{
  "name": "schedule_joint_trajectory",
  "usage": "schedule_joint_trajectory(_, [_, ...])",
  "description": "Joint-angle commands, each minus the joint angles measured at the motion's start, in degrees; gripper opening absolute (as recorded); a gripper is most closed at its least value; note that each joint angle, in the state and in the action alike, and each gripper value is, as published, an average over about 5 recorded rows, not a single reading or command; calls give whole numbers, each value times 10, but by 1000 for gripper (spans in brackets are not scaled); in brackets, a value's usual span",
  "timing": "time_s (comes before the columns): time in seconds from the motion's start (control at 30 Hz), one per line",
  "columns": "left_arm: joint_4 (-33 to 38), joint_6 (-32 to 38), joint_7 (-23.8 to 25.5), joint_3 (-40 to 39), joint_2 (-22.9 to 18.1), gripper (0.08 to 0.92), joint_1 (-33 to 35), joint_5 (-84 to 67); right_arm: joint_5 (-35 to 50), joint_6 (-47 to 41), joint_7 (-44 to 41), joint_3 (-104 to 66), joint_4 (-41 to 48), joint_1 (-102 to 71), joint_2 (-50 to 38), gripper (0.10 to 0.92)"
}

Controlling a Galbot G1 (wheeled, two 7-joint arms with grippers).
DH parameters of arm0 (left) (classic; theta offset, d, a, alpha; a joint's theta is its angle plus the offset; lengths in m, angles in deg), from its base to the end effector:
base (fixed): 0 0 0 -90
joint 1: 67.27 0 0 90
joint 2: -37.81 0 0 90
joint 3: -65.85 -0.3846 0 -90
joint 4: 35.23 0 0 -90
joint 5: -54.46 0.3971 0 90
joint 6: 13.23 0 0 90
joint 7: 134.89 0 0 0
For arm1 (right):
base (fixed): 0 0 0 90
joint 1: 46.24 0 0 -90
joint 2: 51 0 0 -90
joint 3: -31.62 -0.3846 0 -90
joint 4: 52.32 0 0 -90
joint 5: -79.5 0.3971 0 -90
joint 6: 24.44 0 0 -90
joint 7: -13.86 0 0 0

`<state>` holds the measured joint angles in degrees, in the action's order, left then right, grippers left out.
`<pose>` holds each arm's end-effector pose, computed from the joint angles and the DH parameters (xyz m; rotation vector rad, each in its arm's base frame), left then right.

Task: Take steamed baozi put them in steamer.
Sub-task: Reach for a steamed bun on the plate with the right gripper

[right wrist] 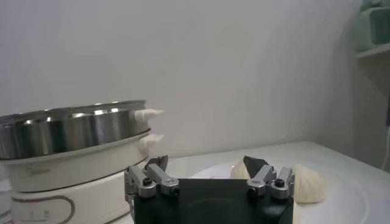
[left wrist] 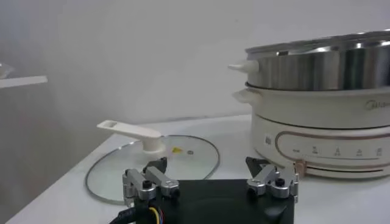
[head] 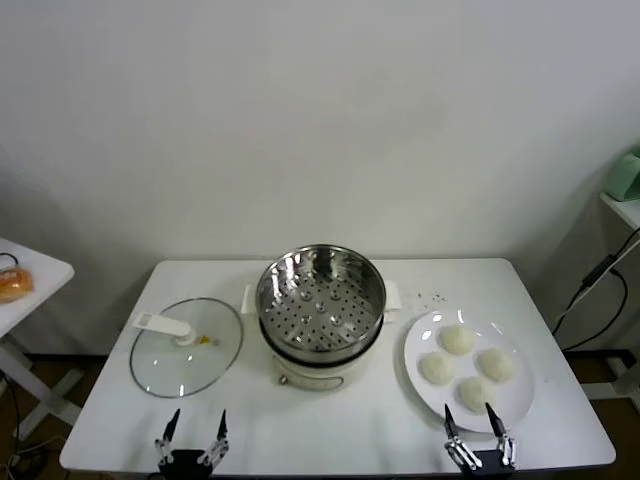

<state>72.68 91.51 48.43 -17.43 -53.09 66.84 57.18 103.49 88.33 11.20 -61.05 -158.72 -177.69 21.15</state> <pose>0.0863 0.0401 -0.4501 0.0405 -2.9315 -0.1460 0.1171 -0.1004 -0.4422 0.0672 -3.0966 -0.1805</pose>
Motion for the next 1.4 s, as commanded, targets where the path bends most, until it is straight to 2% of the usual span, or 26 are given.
schedule_joint_trajectory(0.03, [2,1,0,0,2,823,1,7,-5,-136,30,-32,-61,22,-4,823])
schedule_joint_trajectory(0.17, [2,4,1,-1,5,823,1,7,24,-284,51,-72,-100,113,-47,823])
schedule_joint_trajectory(0.37, [5,10,-1,-1,9,823,1,2,84,-512,83,-48,-89,295,-176,823])
schedule_joint_trajectory(0.5, [6,14,-1,0,12,823,1,0,86,-592,43,3,-59,382,-272,823])
schedule_joint_trajectory(0.6, [5,16,-1,1,15,823,0,-1,58,-625,-34,69,-27,458,-348,823])
schedule_joint_trajectory(0.7, [5,18,-1,2,17,823,1,0,-18,-622,-155,149,3,529,-418,823])
schedule_joint_trajectory(0.83, [8,20,-1,2,18,823,4,2,-143,-561,-321,258,46,612,-487,823])
schedule_joint_trajectory(0.97, [9,25,-1,1,22,823,8,4,-208,-474,-413,383,106,713,-528,823])
schedule_joint_trajectory(1.03, [8,27,-2,0,22,823,9,5,-219,-433,-452,470,137,786,-542,823])
schedule_joint_trajectory(1.2, [10,25,-2,-7,23,823,11,10,-169,-378,-537,673,195,939,-551,823])
schedule_joint_trajectory(1.4, [8,24,-1,-12,26,823,11,17,-163,-354,-594,919,274,1149,-494,823])
